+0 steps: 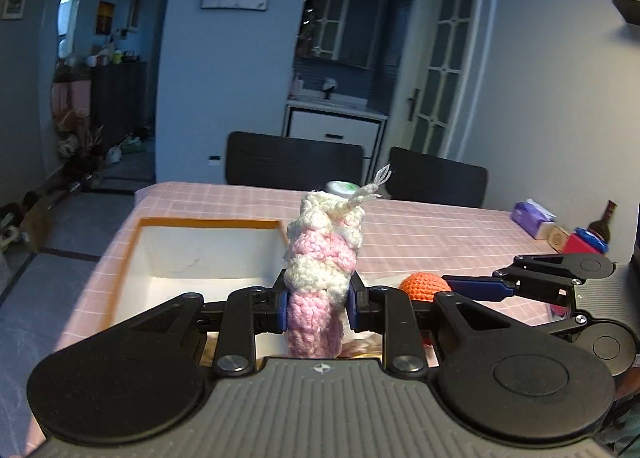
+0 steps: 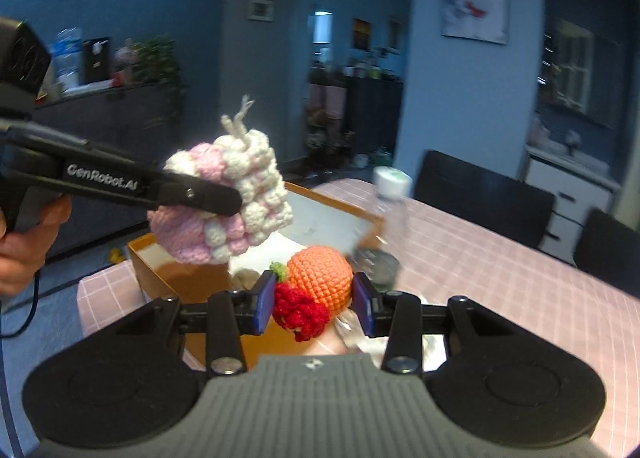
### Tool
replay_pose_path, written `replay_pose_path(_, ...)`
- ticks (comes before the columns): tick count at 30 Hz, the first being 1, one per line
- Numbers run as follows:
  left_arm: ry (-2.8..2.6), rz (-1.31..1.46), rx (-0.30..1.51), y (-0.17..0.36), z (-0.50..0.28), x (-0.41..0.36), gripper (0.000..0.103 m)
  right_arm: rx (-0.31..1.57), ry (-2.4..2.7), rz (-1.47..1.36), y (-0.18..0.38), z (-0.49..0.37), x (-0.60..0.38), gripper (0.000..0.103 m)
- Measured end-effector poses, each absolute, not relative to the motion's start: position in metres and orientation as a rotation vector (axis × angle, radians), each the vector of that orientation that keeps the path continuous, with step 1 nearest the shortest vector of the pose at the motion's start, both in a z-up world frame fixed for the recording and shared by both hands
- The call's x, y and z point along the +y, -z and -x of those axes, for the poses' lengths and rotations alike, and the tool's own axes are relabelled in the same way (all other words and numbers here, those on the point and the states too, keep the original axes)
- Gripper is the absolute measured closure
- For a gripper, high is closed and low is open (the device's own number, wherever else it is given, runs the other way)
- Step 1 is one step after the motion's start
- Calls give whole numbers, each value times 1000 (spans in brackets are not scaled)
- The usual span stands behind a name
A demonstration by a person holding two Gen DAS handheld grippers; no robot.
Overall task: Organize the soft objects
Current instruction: 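Carry the pink crocheted item over the orange box and release it inside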
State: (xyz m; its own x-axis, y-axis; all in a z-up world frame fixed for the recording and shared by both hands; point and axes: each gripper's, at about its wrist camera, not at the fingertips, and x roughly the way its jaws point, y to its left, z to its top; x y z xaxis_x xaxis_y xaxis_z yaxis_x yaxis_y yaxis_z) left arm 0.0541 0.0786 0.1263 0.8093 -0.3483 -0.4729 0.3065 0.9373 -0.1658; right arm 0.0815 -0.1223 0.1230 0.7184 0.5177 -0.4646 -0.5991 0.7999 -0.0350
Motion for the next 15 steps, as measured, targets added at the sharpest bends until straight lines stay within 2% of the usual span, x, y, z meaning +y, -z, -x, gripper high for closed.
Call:
replay_pose_path(7, 292, 113, 624, -100, -102, 106, 74, 533, -681, 325, -106, -131, -61, 62)
replay_pose_path(15, 288, 17, 728, -77, -155, 120, 74, 585, -653, 566, -75, -173, -4, 62)
